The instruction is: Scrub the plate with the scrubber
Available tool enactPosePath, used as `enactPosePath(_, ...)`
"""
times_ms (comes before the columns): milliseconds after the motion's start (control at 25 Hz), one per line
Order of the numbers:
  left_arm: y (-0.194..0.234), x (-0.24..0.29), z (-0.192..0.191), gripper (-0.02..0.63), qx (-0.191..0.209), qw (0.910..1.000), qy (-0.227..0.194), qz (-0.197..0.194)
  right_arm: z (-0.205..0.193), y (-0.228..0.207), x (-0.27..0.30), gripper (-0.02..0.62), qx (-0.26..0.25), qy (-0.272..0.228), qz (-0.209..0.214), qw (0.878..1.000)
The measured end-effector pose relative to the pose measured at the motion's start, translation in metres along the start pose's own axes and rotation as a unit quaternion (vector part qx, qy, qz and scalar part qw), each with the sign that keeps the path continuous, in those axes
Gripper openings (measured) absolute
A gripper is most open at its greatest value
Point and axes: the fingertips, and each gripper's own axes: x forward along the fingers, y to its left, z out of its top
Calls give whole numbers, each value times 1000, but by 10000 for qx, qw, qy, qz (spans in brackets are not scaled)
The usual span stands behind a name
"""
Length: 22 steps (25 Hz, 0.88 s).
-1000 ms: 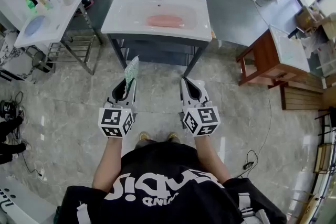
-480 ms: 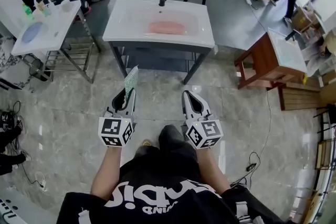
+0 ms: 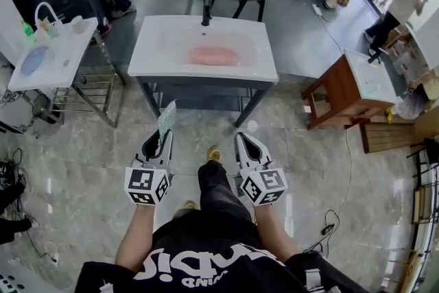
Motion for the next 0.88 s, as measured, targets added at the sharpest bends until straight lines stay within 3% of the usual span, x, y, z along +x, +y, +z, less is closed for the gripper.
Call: enactPosePath(880, 56, 194, 48, 90, 2, 9999, 145, -58, 55, -111, 175, 18, 67, 136, 283, 9995)
